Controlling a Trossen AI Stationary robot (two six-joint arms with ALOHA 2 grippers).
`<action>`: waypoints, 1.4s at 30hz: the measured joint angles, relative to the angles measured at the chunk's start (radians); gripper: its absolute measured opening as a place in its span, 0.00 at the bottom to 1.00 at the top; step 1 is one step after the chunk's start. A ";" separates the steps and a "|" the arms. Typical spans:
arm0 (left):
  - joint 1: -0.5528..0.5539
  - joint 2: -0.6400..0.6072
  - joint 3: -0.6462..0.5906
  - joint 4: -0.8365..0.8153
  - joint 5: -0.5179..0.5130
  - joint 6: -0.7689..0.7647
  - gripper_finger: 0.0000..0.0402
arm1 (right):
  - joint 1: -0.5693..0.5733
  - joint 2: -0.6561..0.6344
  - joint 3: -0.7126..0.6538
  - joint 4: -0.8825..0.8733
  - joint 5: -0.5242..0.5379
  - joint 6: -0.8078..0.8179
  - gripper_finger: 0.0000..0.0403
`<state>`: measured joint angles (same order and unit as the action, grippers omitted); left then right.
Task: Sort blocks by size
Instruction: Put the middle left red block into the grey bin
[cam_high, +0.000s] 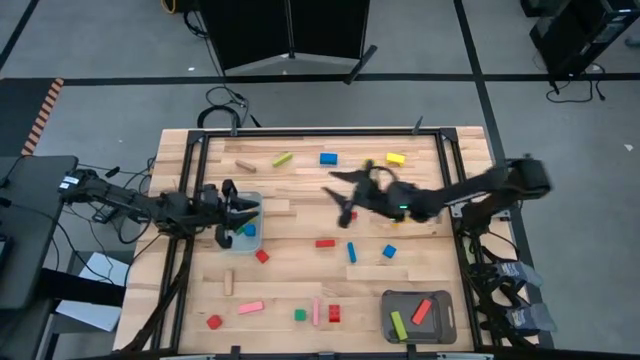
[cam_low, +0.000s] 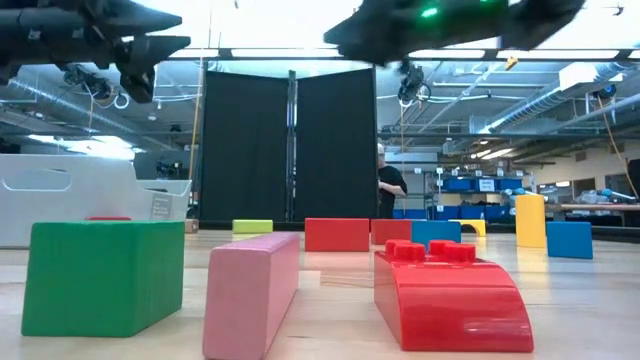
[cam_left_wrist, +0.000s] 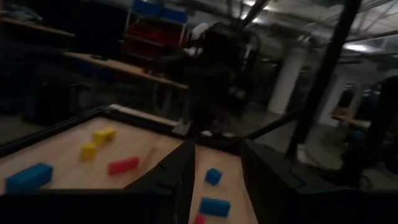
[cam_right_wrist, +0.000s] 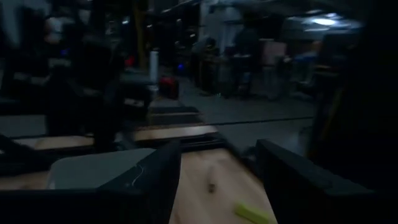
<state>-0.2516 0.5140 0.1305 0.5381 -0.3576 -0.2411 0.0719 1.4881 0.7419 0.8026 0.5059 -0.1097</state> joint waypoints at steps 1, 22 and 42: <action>0.001 0.012 0.000 -0.001 -0.014 -0.004 0.34 | 0.013 -0.050 -0.038 -0.003 0.029 -0.011 0.54; 0.001 0.531 0.258 0.008 -0.118 -0.056 0.34 | 0.211 -0.499 -0.337 -0.005 0.132 -0.070 0.54; 0.084 0.893 0.728 -0.523 -0.009 -0.125 0.34 | 0.280 -0.534 -0.337 0.117 0.102 -0.208 0.54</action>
<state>-0.1671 1.4074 0.8588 0.0151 -0.3670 -0.3664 0.3515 0.9539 0.4053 0.9194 0.6081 -0.3180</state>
